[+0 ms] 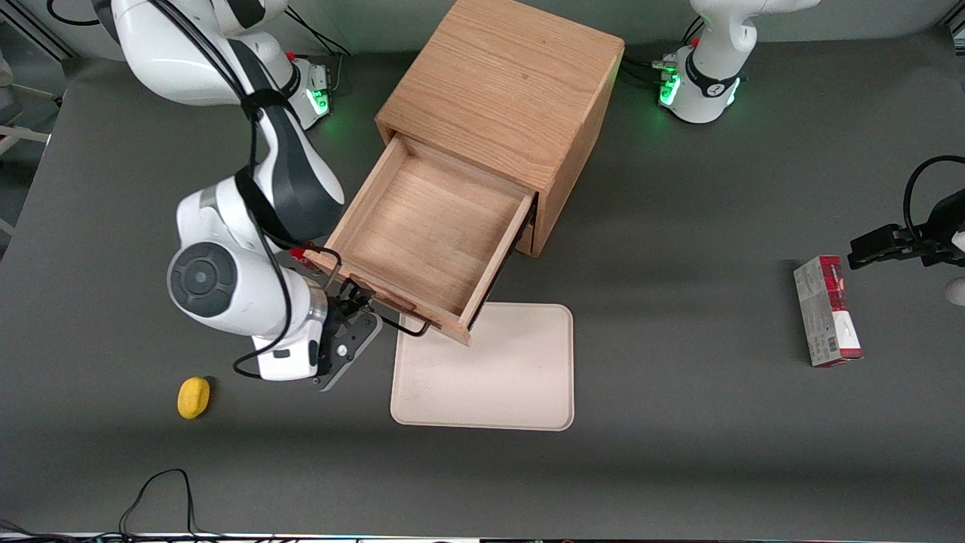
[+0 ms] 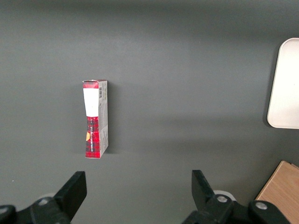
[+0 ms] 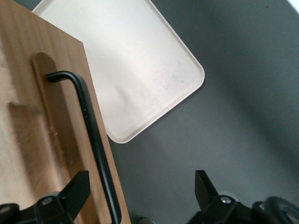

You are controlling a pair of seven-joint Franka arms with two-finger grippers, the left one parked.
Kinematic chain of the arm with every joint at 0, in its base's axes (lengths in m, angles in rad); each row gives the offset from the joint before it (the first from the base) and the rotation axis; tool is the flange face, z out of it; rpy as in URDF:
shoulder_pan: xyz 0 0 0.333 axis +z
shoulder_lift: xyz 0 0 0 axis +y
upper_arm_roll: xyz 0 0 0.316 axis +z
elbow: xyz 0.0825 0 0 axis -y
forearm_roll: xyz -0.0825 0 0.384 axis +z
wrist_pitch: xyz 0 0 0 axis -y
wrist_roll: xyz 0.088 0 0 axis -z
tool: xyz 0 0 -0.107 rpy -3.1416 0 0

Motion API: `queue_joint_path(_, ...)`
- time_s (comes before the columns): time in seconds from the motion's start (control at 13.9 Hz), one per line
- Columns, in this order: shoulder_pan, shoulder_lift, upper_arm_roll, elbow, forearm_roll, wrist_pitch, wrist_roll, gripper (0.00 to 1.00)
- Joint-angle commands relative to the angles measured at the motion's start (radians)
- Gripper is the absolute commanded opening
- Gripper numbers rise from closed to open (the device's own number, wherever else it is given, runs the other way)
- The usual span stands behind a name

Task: Open upper drawer

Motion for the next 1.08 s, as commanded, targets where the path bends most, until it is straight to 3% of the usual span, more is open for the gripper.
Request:
queue_joint_path(0.0,-0.012,-0.056,0.0,0.015,-0.004,-0.053,0.015,1.0)
queue_joint_path(0.22,-0.026,-0.137,-0.026,0.006,-0.011,-0.099,0.079,1.0)
queue_joint_path(0.65,-0.029,-0.235,-0.188,-0.011,-0.009,-0.264,0.324,1.0)
queue_joint_path(0.79,-0.107,-0.33,-0.162,-0.15,-0.009,-0.235,0.419,1.0)
queue_joint_path(1.01,-0.262,-0.457,-0.05,-0.331,-0.017,-0.146,0.432,1.0)
